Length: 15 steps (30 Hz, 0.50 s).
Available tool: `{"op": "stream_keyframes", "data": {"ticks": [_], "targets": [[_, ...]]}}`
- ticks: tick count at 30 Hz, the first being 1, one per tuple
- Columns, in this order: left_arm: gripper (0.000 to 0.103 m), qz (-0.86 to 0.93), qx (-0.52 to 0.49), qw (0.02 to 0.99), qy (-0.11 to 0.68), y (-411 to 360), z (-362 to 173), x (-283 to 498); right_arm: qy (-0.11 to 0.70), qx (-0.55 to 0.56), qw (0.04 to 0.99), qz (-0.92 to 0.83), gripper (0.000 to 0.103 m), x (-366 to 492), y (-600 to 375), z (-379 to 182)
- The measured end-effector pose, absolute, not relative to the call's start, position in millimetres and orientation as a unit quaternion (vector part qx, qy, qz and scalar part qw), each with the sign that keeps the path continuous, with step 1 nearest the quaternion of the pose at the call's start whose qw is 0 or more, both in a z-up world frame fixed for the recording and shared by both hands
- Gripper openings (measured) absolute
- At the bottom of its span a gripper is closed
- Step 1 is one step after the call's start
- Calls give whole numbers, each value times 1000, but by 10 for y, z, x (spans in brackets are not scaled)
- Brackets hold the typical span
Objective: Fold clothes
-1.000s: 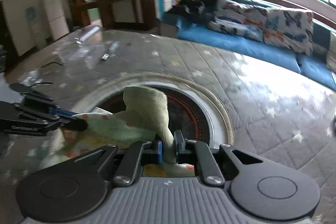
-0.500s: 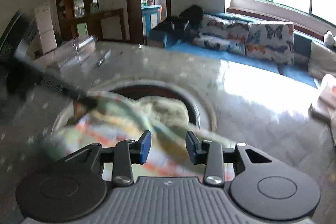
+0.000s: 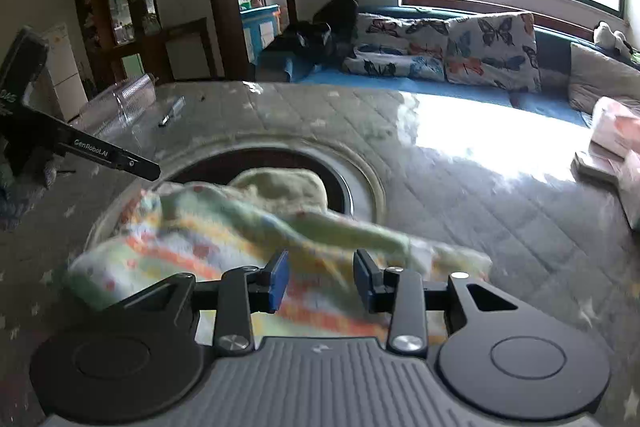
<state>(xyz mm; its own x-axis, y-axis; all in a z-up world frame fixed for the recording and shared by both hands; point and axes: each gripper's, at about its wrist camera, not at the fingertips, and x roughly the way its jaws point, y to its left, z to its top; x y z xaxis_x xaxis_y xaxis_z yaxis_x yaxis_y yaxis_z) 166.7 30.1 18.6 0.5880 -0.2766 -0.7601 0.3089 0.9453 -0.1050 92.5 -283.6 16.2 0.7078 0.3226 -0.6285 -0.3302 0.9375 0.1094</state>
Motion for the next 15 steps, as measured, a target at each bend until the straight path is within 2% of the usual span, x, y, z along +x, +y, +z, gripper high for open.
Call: {"op": "stream_keyframes", "data": {"ticks": [3, 8, 15], "targets": [[16, -182, 1, 890, 418, 237, 241, 1659, 345, 8, 922, 177, 34, 1080, -2784, 105], [16, -226, -20, 874, 429, -19, 140, 1632, 358, 36, 920, 156, 26, 1293, -2779, -34], [16, -233, -21, 866, 443, -257, -65, 1749, 351, 39, 926, 131, 25, 1371, -2829, -16]]}}
